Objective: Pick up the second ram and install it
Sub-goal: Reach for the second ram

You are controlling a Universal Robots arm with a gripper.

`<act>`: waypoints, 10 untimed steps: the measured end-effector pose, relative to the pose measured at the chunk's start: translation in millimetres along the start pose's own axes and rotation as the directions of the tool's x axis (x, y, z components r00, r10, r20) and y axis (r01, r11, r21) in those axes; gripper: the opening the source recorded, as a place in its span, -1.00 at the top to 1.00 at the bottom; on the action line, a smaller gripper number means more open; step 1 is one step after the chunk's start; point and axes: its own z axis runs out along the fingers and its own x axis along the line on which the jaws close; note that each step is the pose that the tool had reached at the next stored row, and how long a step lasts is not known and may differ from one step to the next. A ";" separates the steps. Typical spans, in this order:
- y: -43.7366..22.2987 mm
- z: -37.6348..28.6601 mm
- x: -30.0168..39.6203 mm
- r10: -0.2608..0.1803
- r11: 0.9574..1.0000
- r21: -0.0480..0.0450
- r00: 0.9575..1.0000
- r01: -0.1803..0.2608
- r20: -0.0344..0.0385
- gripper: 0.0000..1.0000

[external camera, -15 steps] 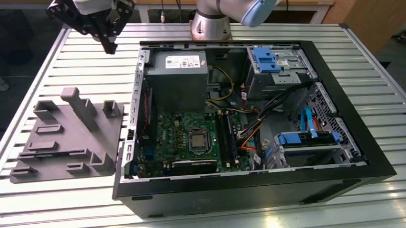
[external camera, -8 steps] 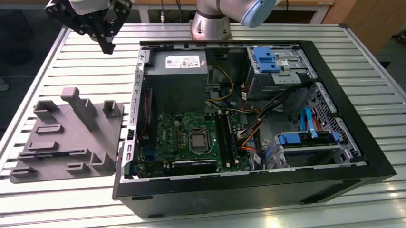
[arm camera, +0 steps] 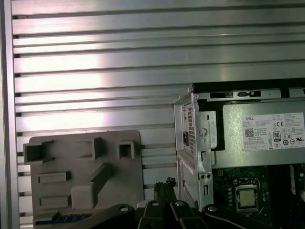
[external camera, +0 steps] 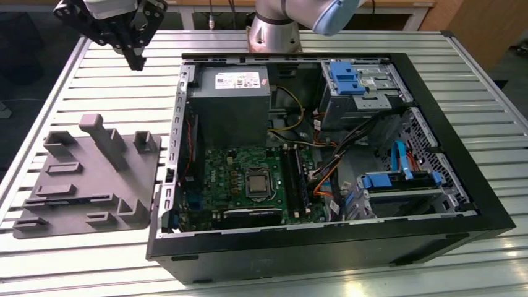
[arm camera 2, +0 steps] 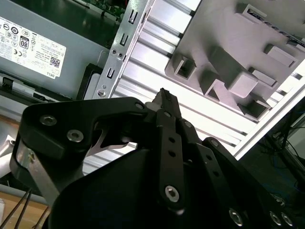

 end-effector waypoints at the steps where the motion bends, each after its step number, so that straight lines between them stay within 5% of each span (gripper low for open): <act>1: 0.0 0.0 0.6 0.000 1.000 0.000 1.000 0.000 0.000 0.79; 10: -0.5 -0.2 6.2 0.000 1.000 0.000 1.000 0.000 0.000 0.79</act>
